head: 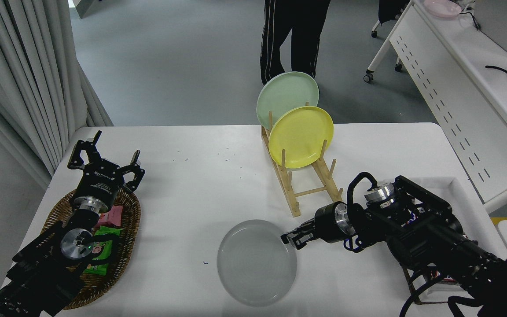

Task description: Place the plate on the table

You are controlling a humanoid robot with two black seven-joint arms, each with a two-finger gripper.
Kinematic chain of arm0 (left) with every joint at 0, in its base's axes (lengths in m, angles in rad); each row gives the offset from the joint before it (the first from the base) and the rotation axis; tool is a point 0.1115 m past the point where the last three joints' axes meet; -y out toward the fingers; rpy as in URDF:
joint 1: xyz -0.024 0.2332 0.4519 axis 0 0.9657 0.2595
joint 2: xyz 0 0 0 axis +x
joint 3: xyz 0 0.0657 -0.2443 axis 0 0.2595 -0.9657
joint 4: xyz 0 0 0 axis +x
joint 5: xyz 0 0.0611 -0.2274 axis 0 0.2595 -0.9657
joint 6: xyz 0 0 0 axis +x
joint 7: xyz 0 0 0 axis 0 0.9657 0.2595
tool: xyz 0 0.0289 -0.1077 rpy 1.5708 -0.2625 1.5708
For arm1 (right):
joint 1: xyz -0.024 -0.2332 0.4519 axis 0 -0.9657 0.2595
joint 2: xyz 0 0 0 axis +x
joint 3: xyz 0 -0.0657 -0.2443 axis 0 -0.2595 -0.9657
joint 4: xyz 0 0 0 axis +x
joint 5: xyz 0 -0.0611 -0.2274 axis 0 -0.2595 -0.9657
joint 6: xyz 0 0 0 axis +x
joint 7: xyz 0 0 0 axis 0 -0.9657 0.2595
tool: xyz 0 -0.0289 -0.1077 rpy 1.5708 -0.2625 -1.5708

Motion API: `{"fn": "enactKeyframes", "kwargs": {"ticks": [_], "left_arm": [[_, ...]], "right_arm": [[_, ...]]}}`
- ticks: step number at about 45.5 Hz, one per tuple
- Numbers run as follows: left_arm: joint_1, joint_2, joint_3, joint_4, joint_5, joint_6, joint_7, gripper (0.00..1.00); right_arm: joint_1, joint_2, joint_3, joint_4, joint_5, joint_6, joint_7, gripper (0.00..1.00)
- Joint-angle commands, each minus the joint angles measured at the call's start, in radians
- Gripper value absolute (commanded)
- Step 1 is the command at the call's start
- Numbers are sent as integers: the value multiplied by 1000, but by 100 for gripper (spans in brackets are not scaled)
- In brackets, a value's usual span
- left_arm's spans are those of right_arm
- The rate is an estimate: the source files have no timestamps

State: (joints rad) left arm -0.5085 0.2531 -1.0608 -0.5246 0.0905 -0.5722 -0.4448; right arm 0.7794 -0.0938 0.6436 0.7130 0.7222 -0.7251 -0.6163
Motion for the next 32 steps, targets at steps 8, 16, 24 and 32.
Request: {"fn": "enactKeyframes", "kwargs": {"ticks": [8, 16, 24, 32], "left_arm": [[-1, 0, 1, 0, 0, 0, 0, 100], [-1, 0, -1, 0, 0, 0, 0, 100], [1, 0, -1, 0, 0, 0, 0, 100], [1, 0, 1, 0, 0, 0, 0, 100]], "right_arm": [[1, 6, -1, -17, -24, 4, 0, 0], [0, 6, -1, -18, -29, 7, 0, 0], [0, 8, -1, -26, -30, 18, 1, 0], [0, 16, 1, -46, -30, 33, 1, 0]]}}
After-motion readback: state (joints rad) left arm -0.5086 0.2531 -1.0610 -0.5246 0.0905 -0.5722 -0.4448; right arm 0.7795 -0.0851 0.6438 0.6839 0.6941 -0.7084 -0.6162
